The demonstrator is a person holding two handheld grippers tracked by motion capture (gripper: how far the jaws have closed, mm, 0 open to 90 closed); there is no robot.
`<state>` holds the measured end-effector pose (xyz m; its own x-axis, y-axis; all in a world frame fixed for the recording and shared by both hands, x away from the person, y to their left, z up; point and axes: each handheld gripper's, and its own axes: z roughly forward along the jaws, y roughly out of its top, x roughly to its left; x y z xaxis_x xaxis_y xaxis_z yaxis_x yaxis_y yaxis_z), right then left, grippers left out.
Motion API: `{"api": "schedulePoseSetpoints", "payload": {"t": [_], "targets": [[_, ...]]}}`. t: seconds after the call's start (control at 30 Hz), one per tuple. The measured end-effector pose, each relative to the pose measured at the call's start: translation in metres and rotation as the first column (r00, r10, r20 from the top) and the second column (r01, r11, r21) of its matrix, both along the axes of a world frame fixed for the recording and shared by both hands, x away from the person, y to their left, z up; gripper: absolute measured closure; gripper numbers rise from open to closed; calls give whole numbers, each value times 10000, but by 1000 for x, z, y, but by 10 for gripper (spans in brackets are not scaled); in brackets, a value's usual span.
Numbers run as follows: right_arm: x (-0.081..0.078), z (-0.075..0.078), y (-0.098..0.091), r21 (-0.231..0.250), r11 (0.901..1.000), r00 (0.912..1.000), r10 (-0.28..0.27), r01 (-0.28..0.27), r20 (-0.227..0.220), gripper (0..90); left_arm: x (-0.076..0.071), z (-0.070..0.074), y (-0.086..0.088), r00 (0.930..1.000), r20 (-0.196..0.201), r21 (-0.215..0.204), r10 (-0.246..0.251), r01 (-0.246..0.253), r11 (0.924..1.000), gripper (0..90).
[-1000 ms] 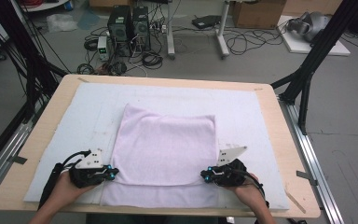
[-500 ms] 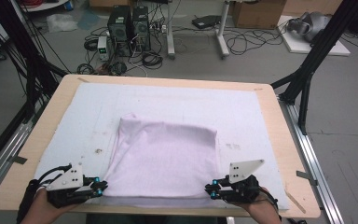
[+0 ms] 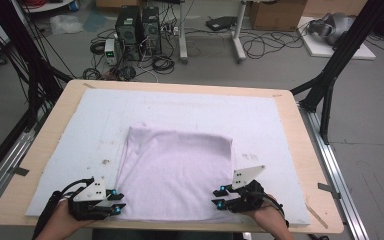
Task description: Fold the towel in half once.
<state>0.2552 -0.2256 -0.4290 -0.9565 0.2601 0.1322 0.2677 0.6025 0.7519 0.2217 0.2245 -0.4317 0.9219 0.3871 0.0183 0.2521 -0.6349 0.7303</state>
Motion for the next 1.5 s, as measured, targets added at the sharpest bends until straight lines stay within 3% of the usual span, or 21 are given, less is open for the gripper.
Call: {"api": "schedulePoseSetpoints", "payload": {"t": [0.1,0.23,0.4,0.47,0.67,0.83,0.93,1.03,1.1,1.17,1.23,1.33,1.43,1.5], "targets": [[13,5,0,146,9994,9994,-316,314,145,649,10,6,1,9994,140,-282,324,-320,9991,656],[42,13,-5,151,9948,9946,-1014,1011,234,611,37,21,4,9959,378,-715,822,-794,9943,647],[85,28,-12,84,9851,9848,-1718,1716,274,567,87,37,4,9856,569,-668,1595,-1556,9856,631],[104,33,-15,-90,9805,9800,-1961,1965,342,541,110,41,3,9784,554,-690,1993,-1954,9783,627],[151,44,-21,-179,9644,9634,-2628,2640,526,483,167,46,3,9657,74,-720,2596,-2584,9633,604],[180,44,-24,84,9624,9611,-2715,2714,499,438,202,47,1,9673,-144,-703,2532,-2536,9648,504],[191,34,-28,-155,9636,9638,-2667,2668,55,423,216,41,-4,9695,-198,-541,2443,-2451,9680,456],[194,24,-30,-53,9675,9653,-2524,2526,-672,470,223,29,-11,9712,-500,-252,2330,-2345,9718,481],[194,18,-29,-92,9738,9697,-2273,2274,-900,598,225,21,-15,9733,-714,172,2180,-2173,9759,599],[191,15,-29,-146,9794,9727,-2017,2013,-1145,806,223,18,-16,9746,-733,278,2116,-2101,9773,812],[187,17,-29,-273,9773,9734,-2117,2101,-876,857,217,23,-16,9736,-387,195,2249,-2243,9743,859],[178,31,-29,21,9742,9736,-2256,2258,-363,865,200,38,-8,9698,175,-143,2433,-2431,9699,865],[156,45,-25,325,9817,9813,-1890,1879,367,865,168,45,1,9661,567,-579,2517,-2485,9669,864],[135,46,-21,236,9863,9837,-1645,1631,723,865,142,39,6,9717,549,-568,2298,-2267,9723,854]]}}
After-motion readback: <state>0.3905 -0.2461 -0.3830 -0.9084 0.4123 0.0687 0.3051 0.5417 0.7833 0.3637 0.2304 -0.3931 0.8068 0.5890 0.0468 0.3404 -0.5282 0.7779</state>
